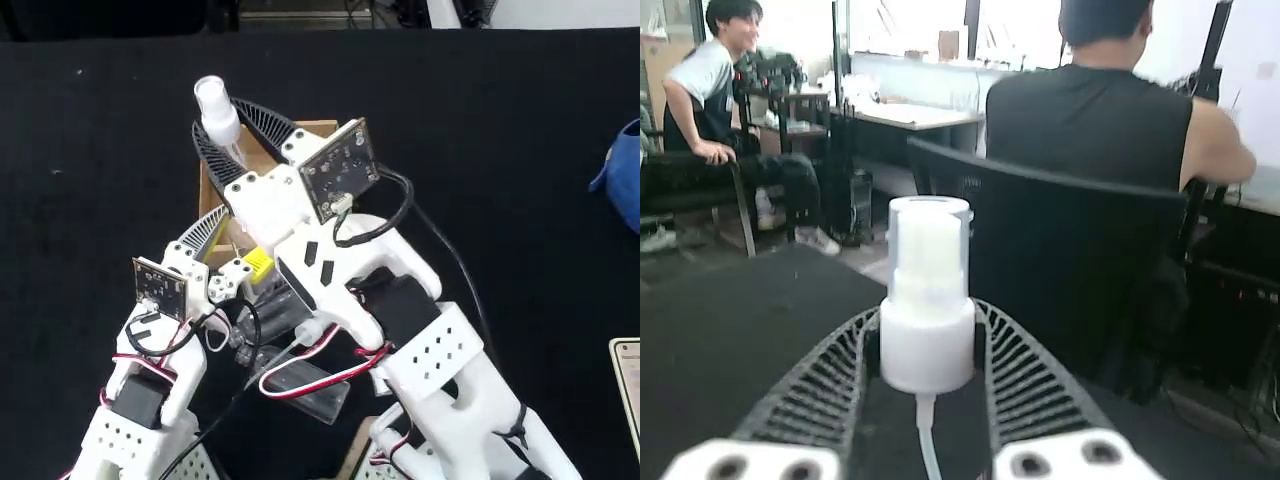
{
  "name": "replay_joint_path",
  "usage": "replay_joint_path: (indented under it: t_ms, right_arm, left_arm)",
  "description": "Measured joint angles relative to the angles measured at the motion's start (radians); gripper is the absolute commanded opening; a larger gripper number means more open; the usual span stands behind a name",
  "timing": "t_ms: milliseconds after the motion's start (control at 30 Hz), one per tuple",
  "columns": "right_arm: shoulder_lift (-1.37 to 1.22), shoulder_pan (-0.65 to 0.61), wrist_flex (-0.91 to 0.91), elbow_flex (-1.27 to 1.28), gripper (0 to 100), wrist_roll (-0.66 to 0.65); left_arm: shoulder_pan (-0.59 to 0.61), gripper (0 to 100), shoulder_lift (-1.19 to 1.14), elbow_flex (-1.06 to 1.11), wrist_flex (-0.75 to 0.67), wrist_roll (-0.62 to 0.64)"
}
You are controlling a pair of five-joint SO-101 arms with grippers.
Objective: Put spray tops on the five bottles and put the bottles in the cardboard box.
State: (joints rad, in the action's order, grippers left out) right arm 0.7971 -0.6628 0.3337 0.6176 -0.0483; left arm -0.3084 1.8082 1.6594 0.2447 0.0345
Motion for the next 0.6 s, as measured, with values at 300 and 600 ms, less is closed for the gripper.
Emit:
replay_joint_path:
  t_ms: [300,600]
  right_arm:
    - [0.144,-0.037,0.138,0.101,17.5,0.0]
    - [0.236,-0.043,0.204,0.101,18.4,0.0]
  left_arm:
    - [-0.005,3,0.0,0.006,0.0,0.0]
    - [-0.002,3,0.0,0.006,0.0,0.002]
